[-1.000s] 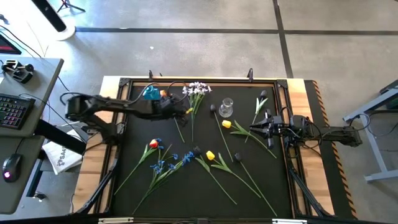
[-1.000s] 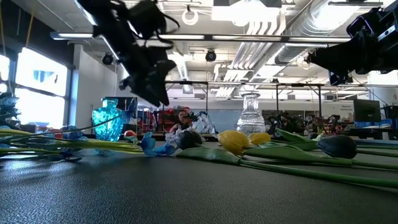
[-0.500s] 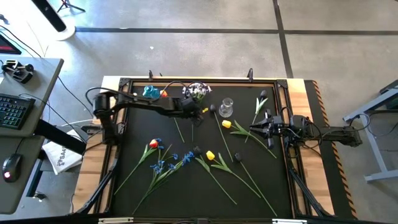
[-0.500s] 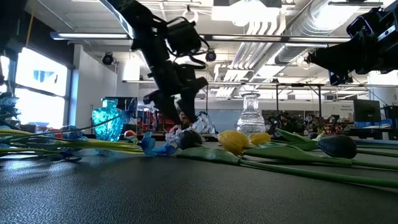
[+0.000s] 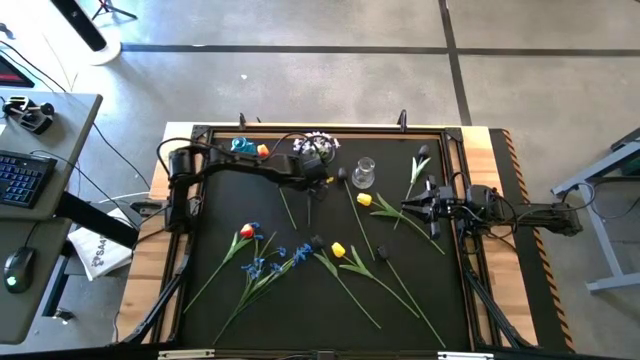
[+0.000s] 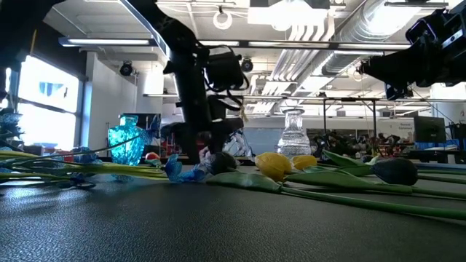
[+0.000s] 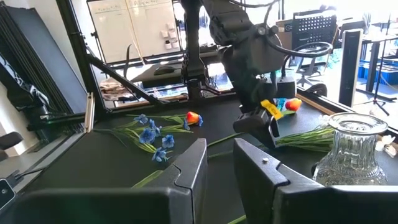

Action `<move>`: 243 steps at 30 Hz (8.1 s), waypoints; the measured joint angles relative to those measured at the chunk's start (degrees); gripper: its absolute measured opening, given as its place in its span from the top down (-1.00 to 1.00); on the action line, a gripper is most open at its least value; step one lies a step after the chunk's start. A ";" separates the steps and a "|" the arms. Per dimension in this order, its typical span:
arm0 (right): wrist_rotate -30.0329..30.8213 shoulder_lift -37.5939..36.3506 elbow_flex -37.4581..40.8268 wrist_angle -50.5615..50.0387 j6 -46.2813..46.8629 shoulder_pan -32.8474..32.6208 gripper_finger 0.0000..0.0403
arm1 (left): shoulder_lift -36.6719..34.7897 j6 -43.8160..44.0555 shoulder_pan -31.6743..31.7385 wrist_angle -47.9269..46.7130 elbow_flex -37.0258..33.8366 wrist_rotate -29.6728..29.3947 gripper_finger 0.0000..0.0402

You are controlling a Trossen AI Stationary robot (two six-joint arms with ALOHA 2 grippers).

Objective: Sort flowers into vase by color
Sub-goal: Put the white flowers into the blue vase, then put the black flower into the transparent vase

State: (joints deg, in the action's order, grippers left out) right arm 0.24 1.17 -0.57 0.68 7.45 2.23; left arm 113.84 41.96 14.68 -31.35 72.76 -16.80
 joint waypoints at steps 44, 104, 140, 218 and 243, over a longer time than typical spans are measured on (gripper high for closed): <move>0.00 0.39 -0.01 0.00 0.00 0.00 0.61 | -6.26 -12.35 1.70 -0.49 -2.28 -6.26 0.99; -0.01 0.35 0.00 0.00 0.01 0.00 0.61 | -56.39 -46.50 17.20 71.74 -53.64 -30.24 0.98; 0.00 0.35 0.00 0.00 0.00 0.01 0.61 | -57.24 -49.05 8.85 69.12 -54.08 -30.65 0.40; 34.96 34.90 -16.89 -19.66 38.09 0.89 0.61 | -54.25 -46.48 -16.00 73.23 -54.04 -19.79 0.40; 25.62 73.29 -27.53 -25.12 38.65 29.75 0.01 | -54.25 -46.65 -16.00 73.21 -54.04 -19.79 0.40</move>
State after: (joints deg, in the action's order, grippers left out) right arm 25.86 74.46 -28.10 -24.44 46.11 31.98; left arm 59.59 -4.69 -1.32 41.87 18.72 -36.60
